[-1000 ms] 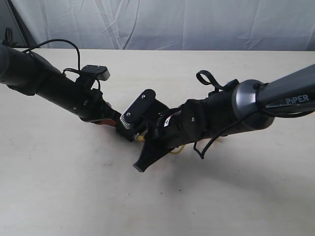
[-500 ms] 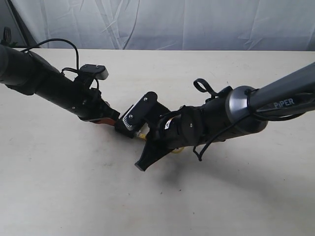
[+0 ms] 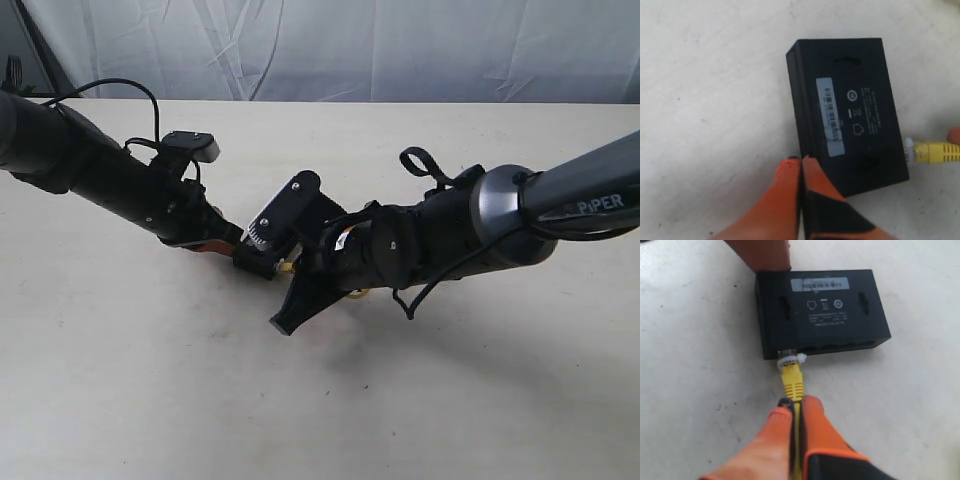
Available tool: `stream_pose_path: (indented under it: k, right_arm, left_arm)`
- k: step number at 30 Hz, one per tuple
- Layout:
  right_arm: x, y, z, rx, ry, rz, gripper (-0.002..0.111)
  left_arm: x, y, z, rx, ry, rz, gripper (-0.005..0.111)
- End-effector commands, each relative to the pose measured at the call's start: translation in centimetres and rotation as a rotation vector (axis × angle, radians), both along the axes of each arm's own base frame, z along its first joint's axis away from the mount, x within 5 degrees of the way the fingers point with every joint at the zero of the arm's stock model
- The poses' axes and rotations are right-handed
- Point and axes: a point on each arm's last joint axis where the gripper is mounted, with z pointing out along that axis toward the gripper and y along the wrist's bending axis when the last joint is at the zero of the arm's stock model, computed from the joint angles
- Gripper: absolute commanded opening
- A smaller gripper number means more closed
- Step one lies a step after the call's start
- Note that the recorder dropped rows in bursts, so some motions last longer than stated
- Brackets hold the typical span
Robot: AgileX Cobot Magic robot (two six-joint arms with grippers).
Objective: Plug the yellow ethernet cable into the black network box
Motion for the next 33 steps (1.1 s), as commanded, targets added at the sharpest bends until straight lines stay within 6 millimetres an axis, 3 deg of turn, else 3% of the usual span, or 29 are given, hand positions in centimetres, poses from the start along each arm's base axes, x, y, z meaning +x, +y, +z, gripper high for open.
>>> stream_pose_path:
  k: [1,9,33]
  right_arm:
    - [0.5,0.2,0.9,0.034,-0.063,-0.019,-0.001]
    - [0.7,0.2,-0.7,0.009,-0.065,-0.018,-0.001]
    - [0.9,0.2,-0.6,0.022,-0.084,-0.036,-0.001]
  left_arm:
    - [-0.5,-0.5,-0.1,-0.03,0.037,-0.028,0.0]
    - [-0.5,-0.5,-0.1,-0.029,0.036,-0.029,0.0]
    - [-0.5,-0.5,-0.1,-0.028,0.035,-0.032,0.0]
